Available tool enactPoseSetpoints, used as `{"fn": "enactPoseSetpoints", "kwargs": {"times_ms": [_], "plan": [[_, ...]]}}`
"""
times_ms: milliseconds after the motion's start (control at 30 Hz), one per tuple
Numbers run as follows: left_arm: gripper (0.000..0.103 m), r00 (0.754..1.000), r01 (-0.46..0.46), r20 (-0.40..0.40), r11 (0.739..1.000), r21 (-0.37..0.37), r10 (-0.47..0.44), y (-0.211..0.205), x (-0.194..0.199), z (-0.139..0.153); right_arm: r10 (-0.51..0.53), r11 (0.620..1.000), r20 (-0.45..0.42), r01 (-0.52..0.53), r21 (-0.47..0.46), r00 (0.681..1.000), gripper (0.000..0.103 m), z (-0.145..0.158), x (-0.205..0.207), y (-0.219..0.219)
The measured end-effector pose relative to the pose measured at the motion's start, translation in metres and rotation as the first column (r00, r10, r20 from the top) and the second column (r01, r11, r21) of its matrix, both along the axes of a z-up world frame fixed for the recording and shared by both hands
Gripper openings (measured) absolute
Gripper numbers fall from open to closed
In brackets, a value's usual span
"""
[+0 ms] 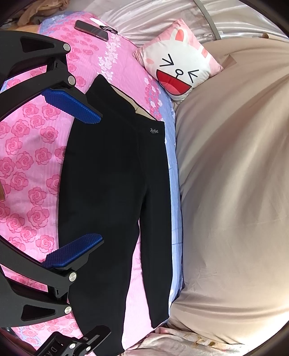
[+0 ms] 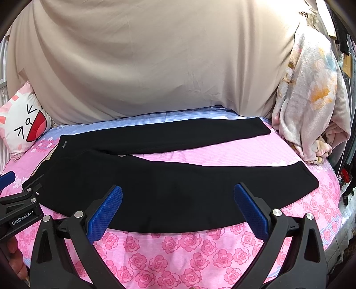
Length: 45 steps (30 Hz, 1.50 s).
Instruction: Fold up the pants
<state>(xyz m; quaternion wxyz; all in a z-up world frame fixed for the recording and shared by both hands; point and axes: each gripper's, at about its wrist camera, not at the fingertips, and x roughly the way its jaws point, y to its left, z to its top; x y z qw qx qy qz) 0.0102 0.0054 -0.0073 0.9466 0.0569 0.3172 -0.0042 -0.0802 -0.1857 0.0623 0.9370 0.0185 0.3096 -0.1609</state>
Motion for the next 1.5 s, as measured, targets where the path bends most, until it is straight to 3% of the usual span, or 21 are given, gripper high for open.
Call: {"fn": "enactPoseSetpoints", "kwargs": {"times_ms": [1133, 1500], "plan": [[0.098, 1.0, 0.004, -0.009, 1.0, 0.01, -0.004, -0.005, 0.006, -0.003, -0.003, 1.0, -0.007, 0.003, 0.009, 1.0, 0.098, -0.007, 0.004, -0.009], [0.098, 1.0, -0.012, -0.016, 0.999, 0.031, 0.013, -0.006, 0.038, -0.004, 0.045, 0.997, 0.017, -0.046, 0.062, 0.999, 0.098, -0.009, 0.027, -0.039]]}}
